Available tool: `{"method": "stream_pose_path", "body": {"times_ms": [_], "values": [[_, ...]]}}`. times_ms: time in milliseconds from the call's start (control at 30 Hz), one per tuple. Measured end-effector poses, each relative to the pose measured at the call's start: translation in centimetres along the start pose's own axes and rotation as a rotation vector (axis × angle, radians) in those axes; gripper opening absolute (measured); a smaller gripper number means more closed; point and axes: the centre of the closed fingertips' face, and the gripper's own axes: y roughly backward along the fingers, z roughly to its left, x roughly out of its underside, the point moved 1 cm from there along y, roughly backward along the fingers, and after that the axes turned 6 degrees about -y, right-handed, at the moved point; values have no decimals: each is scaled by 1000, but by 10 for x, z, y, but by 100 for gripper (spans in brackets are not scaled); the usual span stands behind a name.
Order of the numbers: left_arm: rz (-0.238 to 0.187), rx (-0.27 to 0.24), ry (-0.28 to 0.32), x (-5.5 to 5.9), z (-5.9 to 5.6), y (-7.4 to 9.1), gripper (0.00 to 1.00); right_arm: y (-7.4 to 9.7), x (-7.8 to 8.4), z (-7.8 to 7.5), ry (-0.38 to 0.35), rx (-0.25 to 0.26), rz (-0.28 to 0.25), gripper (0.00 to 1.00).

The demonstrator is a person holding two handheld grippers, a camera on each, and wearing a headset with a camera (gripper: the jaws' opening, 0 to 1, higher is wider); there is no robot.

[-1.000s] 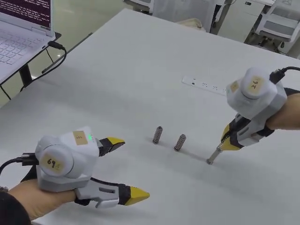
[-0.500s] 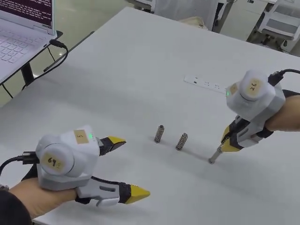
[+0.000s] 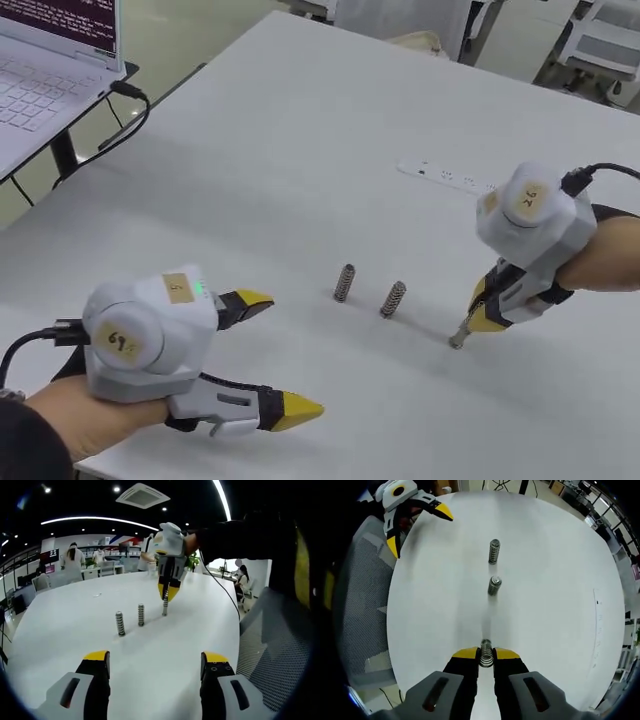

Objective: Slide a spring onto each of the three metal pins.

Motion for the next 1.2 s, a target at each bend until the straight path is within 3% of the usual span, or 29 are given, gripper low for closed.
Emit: {"method": "stream_pose_path", "body": {"times_ms": [700,1200], "values": [[6,1,0,0,1,0,68,-17,-9,-14,-15,20,-5,8],[10,3,3,1,-1,2,68,-25,-13,-16,-18,14,-4,8]]}}
